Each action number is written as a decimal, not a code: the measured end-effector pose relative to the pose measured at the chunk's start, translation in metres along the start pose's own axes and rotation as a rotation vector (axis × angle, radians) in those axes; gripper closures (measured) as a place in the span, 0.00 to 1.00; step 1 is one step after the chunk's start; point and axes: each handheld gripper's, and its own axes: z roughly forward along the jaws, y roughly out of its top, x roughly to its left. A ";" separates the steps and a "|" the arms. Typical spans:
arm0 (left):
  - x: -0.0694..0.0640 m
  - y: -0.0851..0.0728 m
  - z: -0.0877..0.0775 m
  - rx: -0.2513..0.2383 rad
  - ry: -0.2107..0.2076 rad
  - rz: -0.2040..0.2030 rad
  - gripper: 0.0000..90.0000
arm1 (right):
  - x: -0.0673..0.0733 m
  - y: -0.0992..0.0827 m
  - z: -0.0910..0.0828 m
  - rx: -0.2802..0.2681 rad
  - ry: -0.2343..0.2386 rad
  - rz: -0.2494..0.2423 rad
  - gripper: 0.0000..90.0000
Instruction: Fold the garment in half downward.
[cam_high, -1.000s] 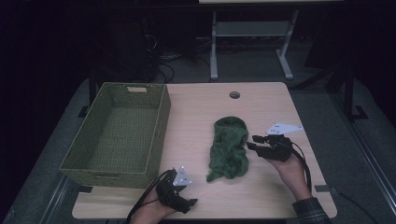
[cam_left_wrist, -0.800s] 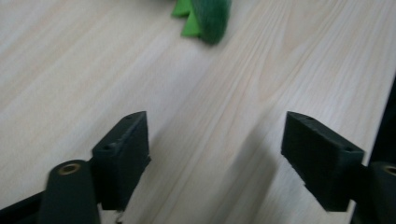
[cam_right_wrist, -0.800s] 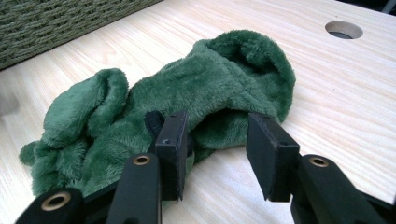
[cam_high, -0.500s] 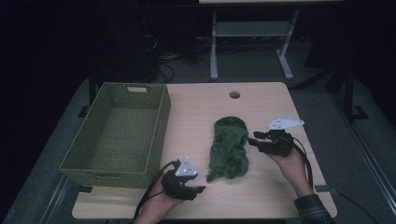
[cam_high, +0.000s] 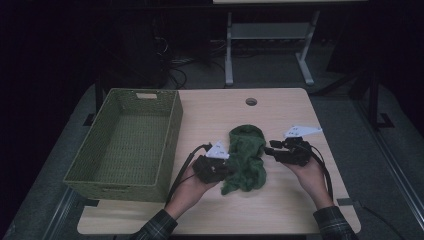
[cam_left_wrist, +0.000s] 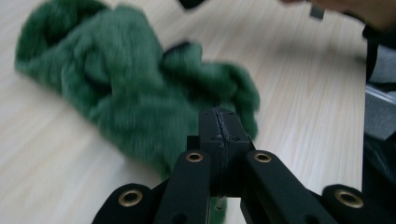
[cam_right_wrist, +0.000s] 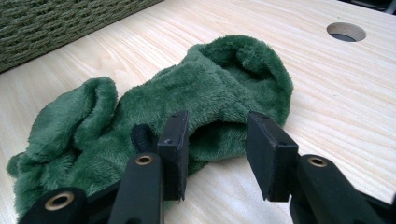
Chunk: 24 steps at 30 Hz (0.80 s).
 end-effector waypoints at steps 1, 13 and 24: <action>0.001 0.005 0.003 0.000 -0.003 0.011 1.00 | 0.000 0.000 0.001 0.004 0.002 -0.003 0.66; 0.014 0.032 0.058 0.038 -0.056 0.046 1.00 | -0.006 0.015 0.010 0.000 -0.004 0.003 0.64; 0.029 0.016 0.074 0.152 -0.027 0.049 1.00 | -0.023 0.040 0.039 0.030 -0.018 0.014 0.59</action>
